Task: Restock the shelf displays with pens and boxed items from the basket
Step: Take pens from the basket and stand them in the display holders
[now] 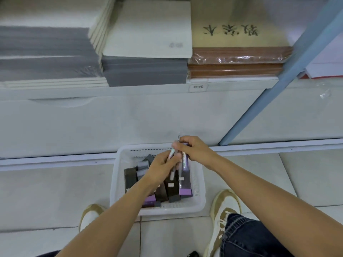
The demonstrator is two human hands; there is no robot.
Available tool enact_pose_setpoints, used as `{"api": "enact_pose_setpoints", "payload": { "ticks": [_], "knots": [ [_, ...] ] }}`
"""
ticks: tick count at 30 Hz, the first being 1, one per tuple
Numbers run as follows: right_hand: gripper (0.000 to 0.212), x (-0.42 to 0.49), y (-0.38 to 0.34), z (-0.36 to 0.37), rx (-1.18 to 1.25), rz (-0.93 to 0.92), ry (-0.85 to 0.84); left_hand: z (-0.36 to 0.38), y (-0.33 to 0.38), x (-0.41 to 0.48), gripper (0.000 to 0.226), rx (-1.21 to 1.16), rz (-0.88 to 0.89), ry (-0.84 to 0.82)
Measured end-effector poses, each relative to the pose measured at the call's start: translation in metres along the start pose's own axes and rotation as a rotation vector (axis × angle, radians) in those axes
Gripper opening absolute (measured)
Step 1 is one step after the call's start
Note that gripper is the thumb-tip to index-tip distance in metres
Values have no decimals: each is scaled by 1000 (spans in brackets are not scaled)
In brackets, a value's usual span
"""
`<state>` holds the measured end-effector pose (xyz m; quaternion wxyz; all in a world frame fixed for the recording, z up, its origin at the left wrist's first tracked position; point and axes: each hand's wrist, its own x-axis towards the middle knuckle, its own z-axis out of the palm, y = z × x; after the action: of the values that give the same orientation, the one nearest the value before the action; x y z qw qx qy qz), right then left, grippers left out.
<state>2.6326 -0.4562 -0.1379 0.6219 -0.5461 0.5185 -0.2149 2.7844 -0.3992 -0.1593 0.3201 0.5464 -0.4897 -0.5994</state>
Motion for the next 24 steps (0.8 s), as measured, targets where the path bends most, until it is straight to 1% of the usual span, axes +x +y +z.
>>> {"api": "enact_pose_setpoints", "payload": {
  "ticks": [3, 6, 8, 9, 11, 16, 18, 20, 22, 24],
  "knots": [
    [18, -9, -29, 12, 88, -75, 56, -15, 24, -16, 31, -45, 57, 85],
    [21, -22, -58, 20, 163, -185, 126, -30, 47, -32, 28, -193, 76, 309],
    [24, -30, -75, 22, 241, -245, 178, -40, 64, -44, 23, -250, 114, 392],
    [23, -34, -83, 22, 281, -260, 189, -44, 73, -50, 20, -256, 136, 391],
    [21, -44, -99, 21, 337, -272, 168, -48, 92, -62, 23, -267, 192, 374],
    [22, -72, -139, 16, 432, -346, 31, -46, 145, -81, 16, -326, 354, 399],
    [27, -84, -157, 12, 428, -420, -32, -44, 170, -86, 20, -329, 406, 405],
    [33, -96, -177, 8, 376, -501, -52, -42, 198, -92, 23, -338, 461, 400],
    [26, -107, -198, 3, 326, -578, -42, -40, 225, -98, 23, -341, 526, 387],
    [18, -119, -220, -2, 311, -621, -43, -38, 250, -105, 22, -342, 594, 329]
  ]
}}
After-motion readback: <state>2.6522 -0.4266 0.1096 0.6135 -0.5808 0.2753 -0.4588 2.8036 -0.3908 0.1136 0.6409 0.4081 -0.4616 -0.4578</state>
